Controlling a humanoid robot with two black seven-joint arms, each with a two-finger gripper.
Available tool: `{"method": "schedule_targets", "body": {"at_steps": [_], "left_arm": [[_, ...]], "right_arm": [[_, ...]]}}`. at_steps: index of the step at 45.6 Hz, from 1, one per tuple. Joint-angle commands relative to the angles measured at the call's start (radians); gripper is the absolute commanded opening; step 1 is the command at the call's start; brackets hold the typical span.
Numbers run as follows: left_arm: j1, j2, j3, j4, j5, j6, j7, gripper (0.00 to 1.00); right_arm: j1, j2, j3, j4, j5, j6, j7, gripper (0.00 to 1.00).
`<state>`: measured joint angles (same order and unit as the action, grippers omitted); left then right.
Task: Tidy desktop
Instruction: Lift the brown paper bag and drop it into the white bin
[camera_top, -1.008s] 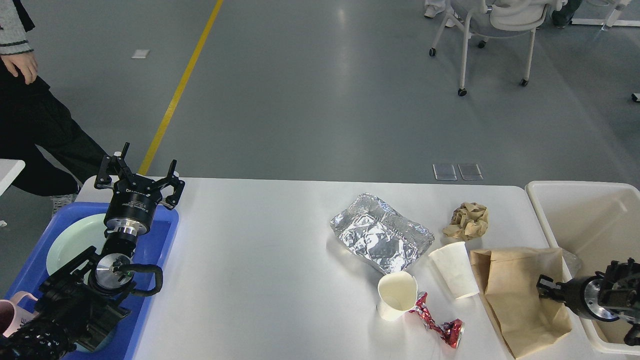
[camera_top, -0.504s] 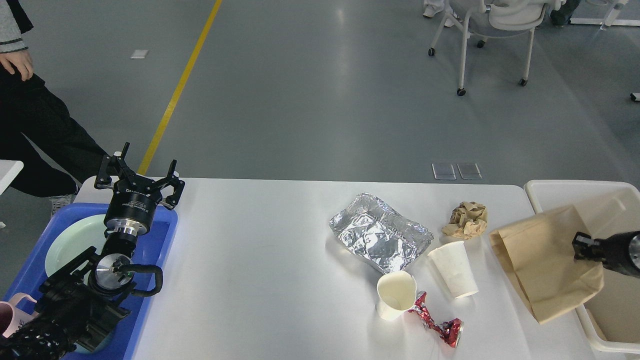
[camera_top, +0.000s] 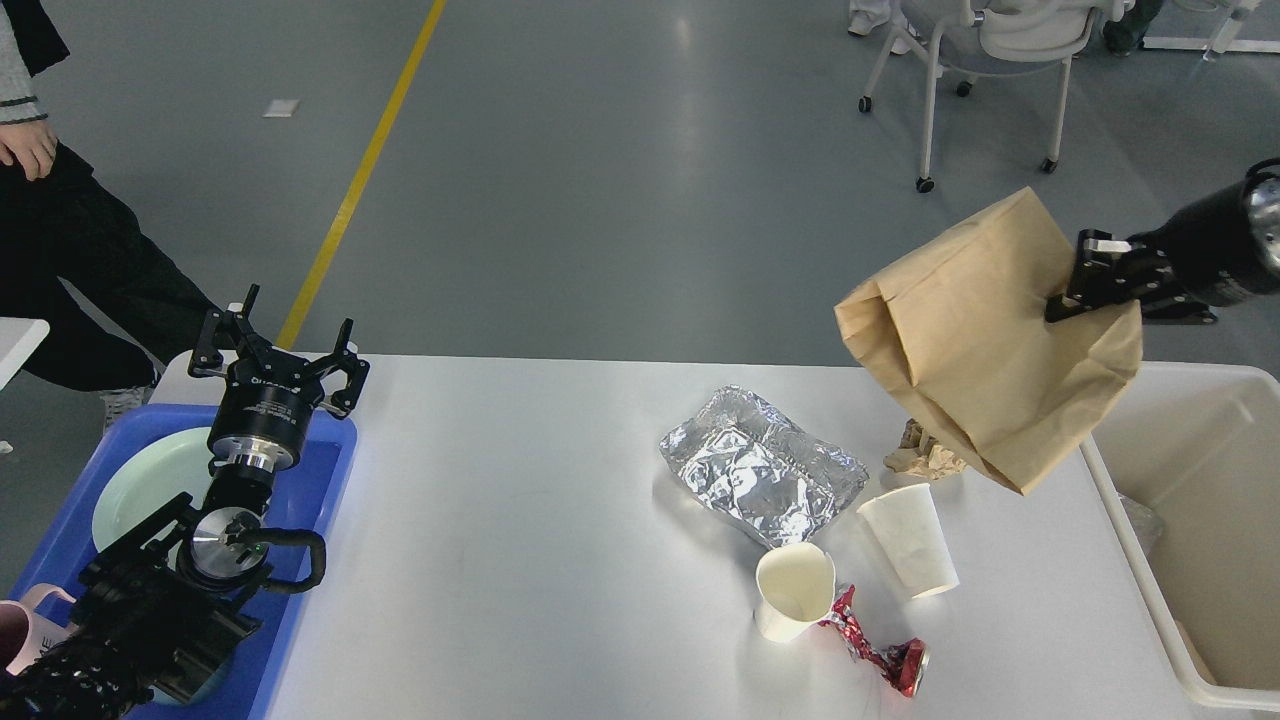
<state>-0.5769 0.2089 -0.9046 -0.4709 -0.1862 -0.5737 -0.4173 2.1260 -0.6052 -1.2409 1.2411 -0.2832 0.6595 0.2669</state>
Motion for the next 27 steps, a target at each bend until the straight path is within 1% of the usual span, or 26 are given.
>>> {"method": "schedule_targets", "body": {"at_steps": [1, 6, 12, 20, 27], "left_arm": [[0.0, 0.0, 0.0, 0.0, -0.001, 0.0, 0.0, 0.97], [0.0, 0.0, 0.0, 0.0, 0.001, 0.0, 0.0, 0.97], [0.0, 0.001, 0.001, 0.0, -0.001, 0.0, 0.0, 0.97], [0.0, 0.001, 0.001, 0.0, 0.001, 0.0, 0.0, 0.97], [0.0, 0.0, 0.0, 0.0, 0.001, 0.0, 0.0, 0.97]], "right_arm": [[0.139, 0.053, 0.003, 0.201, -0.013, 0.0, -0.003, 0.0], [0.166, 0.082, 0.012, 0.284, -0.013, -0.037, -0.009, 0.0], [0.114, 0.085, -0.023, 0.264, -0.013, -0.127, -0.037, 0.0], [0.0, 0.071, -0.13, 0.146, 0.003, -0.212, -0.043, 0.0], [-0.199, -0.005, -0.17, -0.015, 0.006, -0.284, -0.046, 0.0]]}}
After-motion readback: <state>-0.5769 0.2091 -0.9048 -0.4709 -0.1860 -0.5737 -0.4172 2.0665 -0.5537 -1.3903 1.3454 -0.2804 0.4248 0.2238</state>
